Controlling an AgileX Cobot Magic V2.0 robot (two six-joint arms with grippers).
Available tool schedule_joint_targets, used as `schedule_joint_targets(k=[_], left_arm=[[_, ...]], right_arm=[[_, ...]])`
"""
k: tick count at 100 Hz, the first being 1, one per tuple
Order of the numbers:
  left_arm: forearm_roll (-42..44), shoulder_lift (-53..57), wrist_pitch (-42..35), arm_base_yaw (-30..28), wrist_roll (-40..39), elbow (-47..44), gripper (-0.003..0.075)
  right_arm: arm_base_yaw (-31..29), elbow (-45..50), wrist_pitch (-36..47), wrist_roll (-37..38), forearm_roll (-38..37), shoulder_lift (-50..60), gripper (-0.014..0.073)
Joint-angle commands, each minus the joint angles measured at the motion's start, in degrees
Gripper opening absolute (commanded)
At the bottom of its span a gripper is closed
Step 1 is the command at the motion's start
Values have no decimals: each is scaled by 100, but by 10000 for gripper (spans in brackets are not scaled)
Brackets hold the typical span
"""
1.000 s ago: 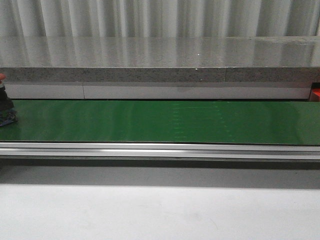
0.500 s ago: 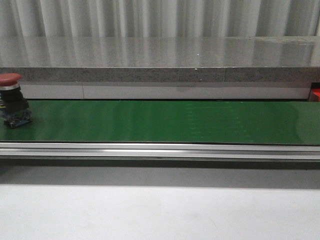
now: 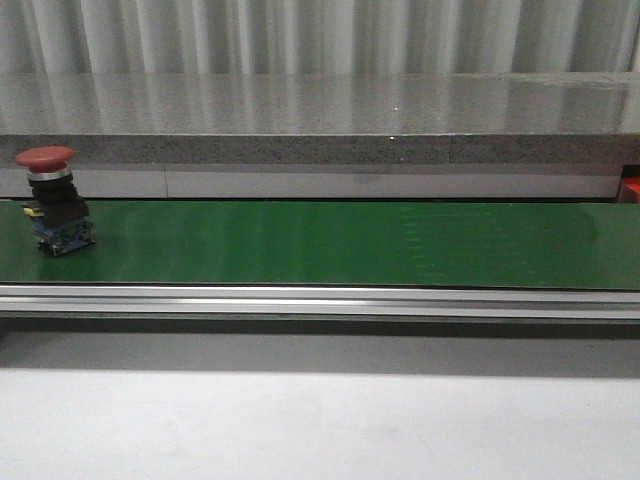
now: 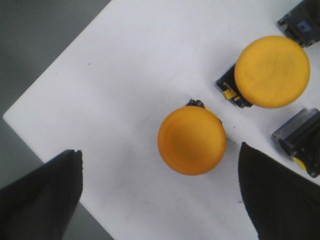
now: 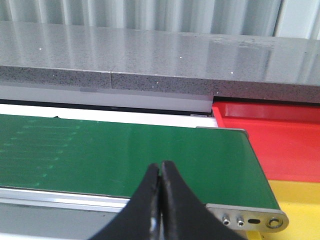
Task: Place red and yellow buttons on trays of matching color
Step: 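Grasp a yellow push button with the left gripper and carry it over the belt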
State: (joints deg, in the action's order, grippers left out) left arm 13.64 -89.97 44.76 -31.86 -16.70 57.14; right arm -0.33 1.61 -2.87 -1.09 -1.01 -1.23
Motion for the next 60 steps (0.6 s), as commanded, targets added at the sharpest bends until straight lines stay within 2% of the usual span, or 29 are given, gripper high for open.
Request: schedule_joint_targets(k=[1,25,33,40,55,57,60], left_arm=[[59,-11,-223,-9,-63,217,610],[73,-452,-408,-9,-63,217,606],[73,-461,-469,-9,-63,217,552],[73,-450,-470,-9,-63,217,420],[85,-250,-470,-9,-63,217,7],[86,-183,-470,-9,-63,217,-23],[86,-84,-470,-9,-63,217,-16]], right_arm=[[-26,-116,462,-8,23,-107,-67],[-26,-116,462,-8,23,-107,-67],[-26,-116,462,-8,23,-107,-67],[-26,-116,462,-8,23,-107,-67],[-26,-116,462,-8,23,-107,-67],[-26,-116,462,-8,23,-107,-67],[-26,-116,462,-8,23,-107,-67]])
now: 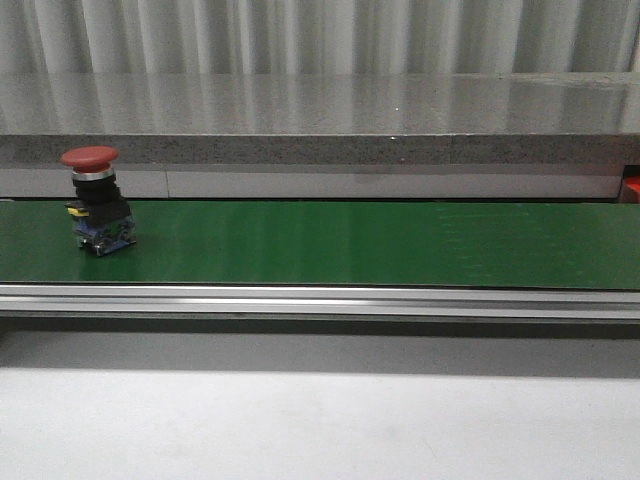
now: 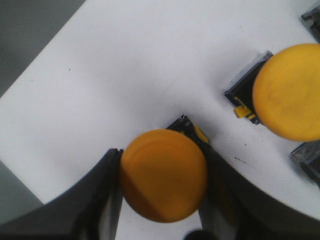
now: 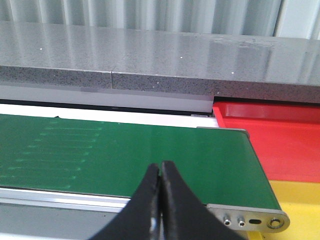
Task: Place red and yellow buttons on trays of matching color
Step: 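Grasp a yellow push button with the left gripper and carry it over the belt, then set the yellow button on the belt and open the left gripper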
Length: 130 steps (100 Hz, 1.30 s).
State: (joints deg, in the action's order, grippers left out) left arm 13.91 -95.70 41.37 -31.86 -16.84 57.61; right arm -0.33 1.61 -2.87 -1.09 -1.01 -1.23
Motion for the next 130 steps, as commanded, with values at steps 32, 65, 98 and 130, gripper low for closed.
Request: schedule_joint_targets(k=[32,65,98,130], left_arm=[[68,2233,-31,708,44,170,-20],[68,2208,417,2628,257,573,-20],[68,906,685,3309,353,1522,-20],[-1,296,933,3327,511,1659,-20]], right_arm=[[-26,-116,462,-8,23,-107,-67],[-26,-116,462,-8,23,-107,-67],[-26,-116,462,-8,23,-107,-67],[-26,-116,462,-8,23,-107,-67]])
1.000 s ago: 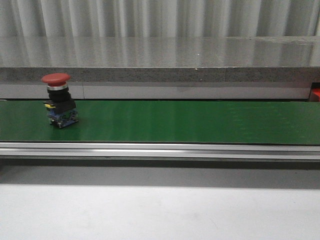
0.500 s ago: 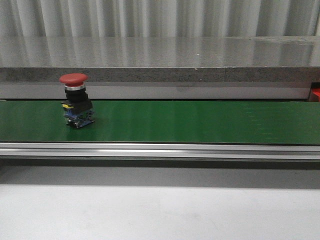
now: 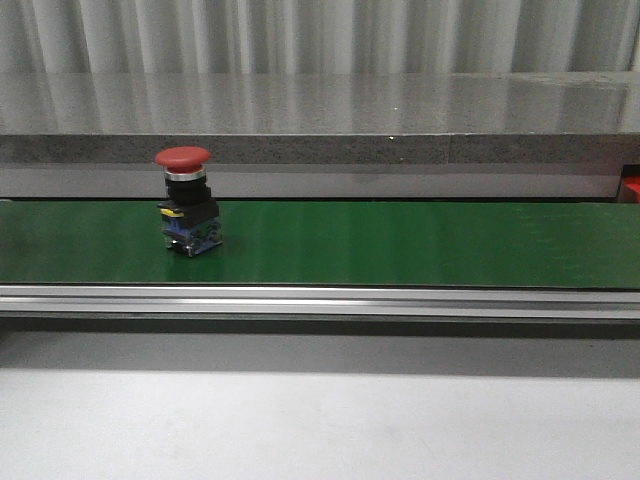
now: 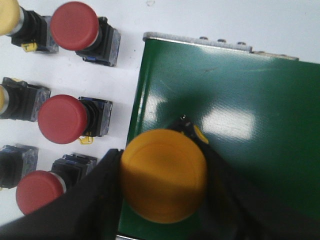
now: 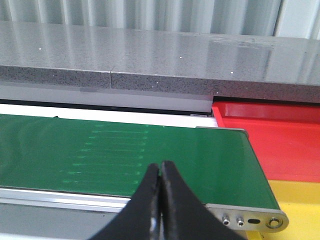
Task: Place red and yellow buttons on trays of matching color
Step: 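Set the yellow button on the belt and open the left gripper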
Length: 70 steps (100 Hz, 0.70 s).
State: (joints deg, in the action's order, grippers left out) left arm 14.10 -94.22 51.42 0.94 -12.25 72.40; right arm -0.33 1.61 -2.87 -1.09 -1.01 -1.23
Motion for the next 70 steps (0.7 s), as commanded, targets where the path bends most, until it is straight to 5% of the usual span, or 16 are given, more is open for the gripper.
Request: schedule_joint_targets(k=[1,11,20,42,57,70], left_arm=[[-21,126,-58,47,53,181,-20],[-29,91,4,47,80,181,-13],[-79,91,4,47,185,181,85],[-369,116,12,74,358,181,724],[-369,426,-94,307,444,181,619],[-357,981,-229,569,446,181,615]], right_arm=[[-26,-116,462,-8,23,-107,-67],[-26,-116,462,-8,23,-107,-67],[-26,-116,462,-8,23,-107,-67],[-26,-116,462,-8,23,-107,-67],[-26,-116,462,-8,23,-107,-67],[-26,-116,462,-8,23,-107,-67]])
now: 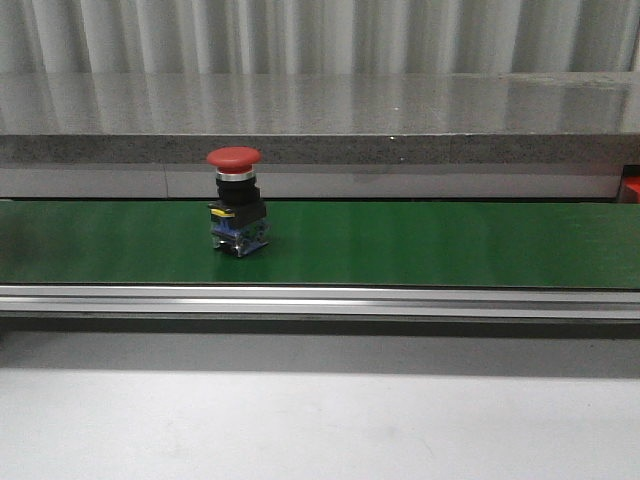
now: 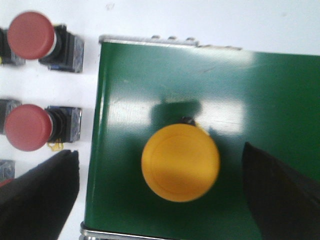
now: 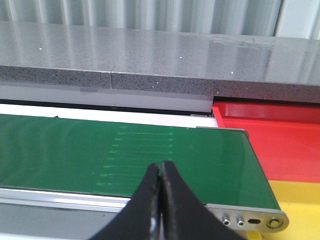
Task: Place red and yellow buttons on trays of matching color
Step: 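Set the yellow button on the belt and open the left gripper, then lower the right gripper onto the red button at the belt's far end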
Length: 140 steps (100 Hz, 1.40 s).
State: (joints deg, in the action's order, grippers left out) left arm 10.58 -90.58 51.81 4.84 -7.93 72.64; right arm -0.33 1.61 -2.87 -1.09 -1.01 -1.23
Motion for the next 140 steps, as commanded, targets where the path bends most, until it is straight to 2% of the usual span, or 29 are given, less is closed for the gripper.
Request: schedule_joint_targets(k=[1,23,54,62,72,81,93,103,127,140], left_arm=[[-5,691,-269,203,14,156,615],[-185,2079,-1051,429,14,-366,615],[-243,4267,-2114,434,-142,-2435,615],[-243,4788,-2326,434,-288,-2942,592],[-243,5359,-2494,434,-288,-3545,528],[-243,5825,-2510,434,-288,-3997,421],[-243,6275,-2520,434,-288,-4392,202],[-243,6469,-2559,434,-288,-4531,-20],[-230,6488,-2598,434,-288,-4555,-20],[-230,6488,-2598,434,-288,-4555,-20]], right_arm=[[-26,-116,462,-8,23,-107,-67],[-26,-116,462,-8,23,-107,-67],[-28,-116,481,-8,23,-107,-67],[-28,-116,481,-8,23,-107,-67],[-28,-116,481,-8,23,-107,-67],[-28,-116,481,-8,23,-107,-67],[-28,-116,559,-8,23,-107,-67],[-28,-136,727,-8,23,-107,-67],[-13,-1185,-352,-8,276,-347,-67],[-13,-2241,-1624,-8,724,-998,-67]])
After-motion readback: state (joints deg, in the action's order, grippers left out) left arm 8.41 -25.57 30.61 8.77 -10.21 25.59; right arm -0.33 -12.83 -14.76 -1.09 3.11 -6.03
